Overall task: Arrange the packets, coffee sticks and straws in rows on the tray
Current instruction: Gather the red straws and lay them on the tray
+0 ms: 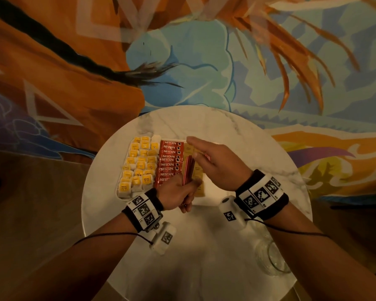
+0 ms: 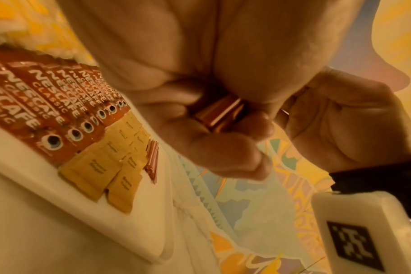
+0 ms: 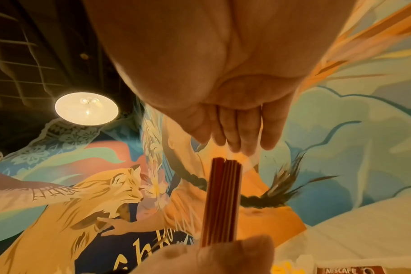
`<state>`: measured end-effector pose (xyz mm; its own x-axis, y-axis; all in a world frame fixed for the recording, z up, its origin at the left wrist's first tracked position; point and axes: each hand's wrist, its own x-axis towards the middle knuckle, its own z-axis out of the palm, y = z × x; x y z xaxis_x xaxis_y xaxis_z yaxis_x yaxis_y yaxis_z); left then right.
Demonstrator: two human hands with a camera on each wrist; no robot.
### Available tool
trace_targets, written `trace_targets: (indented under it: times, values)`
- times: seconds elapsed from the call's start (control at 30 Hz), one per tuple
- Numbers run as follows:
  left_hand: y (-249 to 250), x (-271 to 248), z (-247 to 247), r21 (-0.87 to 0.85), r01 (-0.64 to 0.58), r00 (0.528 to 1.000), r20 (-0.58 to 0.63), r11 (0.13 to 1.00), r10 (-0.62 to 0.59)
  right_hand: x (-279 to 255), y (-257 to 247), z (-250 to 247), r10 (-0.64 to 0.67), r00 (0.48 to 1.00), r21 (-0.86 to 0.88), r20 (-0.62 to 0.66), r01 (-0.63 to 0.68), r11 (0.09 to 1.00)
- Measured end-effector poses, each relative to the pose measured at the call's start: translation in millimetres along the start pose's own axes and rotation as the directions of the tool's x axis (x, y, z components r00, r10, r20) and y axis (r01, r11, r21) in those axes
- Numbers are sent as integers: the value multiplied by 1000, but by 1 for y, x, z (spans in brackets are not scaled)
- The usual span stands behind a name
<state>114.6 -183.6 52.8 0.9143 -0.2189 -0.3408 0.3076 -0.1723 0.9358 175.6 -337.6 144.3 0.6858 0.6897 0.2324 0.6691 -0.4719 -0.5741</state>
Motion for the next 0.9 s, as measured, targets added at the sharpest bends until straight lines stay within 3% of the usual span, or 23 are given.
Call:
trace_targets:
  times: [0.07,0.2,0.27,0.33,0.4,0.47,0.53,0.73,0.9]
  values:
    - [1,0,0,4,-4,1000,2,1000,4,-2,-2,3,-3,1000,-10,-7,3,1000]
    - [1,-1,2,29,-3,999,38,1000,2,-12,0,15,-20,990,-25,141,24,999]
    - [-1,-3,5,68,-17,999,41,998,15,-15,4,14,93,995,66,46,-96,993]
    - [-4,-3,7,72,-7,999,48,997,3,-17,9,15,252,967,177,-33,-243,954]
    - [-7,-3,8,65,9,997,78,998,-14,-18,15,18,308,949,243,68,-315,918]
    - [-10,-1,11,75,15,993,114,997,-23,-21,20,27,256,942,335,217,-318,887]
    - [-12,0,15,72,27,990,136,997,-37,-24,22,32,223,939,387,261,-314,867]
    - [-16,1,14,108,5,984,175,994,-24,-20,21,23,269,937,375,222,-337,863]
    - [-21,6,14,122,34,988,147,992,-52,-17,39,26,382,911,485,157,-408,774]
